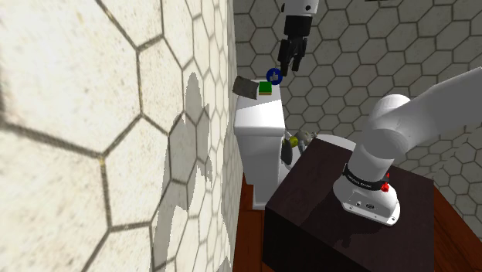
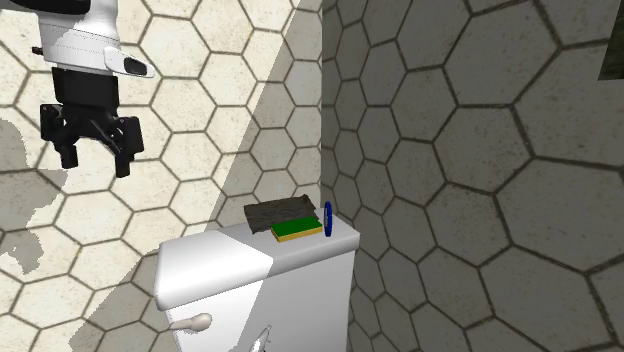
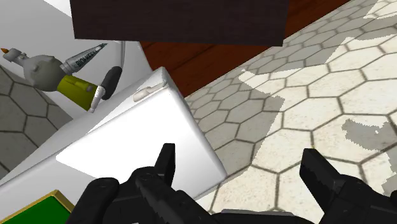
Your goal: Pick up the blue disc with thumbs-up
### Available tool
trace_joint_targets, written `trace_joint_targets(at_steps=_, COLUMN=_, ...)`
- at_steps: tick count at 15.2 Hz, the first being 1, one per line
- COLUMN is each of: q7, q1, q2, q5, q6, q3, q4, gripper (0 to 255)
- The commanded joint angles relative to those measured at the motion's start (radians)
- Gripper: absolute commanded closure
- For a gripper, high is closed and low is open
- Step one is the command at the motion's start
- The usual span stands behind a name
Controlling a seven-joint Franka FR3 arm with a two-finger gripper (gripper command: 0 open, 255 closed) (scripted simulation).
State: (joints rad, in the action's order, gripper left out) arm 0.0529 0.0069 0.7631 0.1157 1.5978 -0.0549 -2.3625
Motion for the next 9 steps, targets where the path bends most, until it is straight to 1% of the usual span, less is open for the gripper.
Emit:
trace_joint_targets(at_steps=1, q7=0.0, q1=0.0, q2=0.0, q5=0.0, q6=0.0, q3=0.0, q4=0.0, gripper=0)
trace_joint_targets(at_steps=9, q7=0.18, q1=-0.031, q2=-0.214, q5=-0.077, q6=0.107, q3=-0.134, q4=0.08, gripper=0)
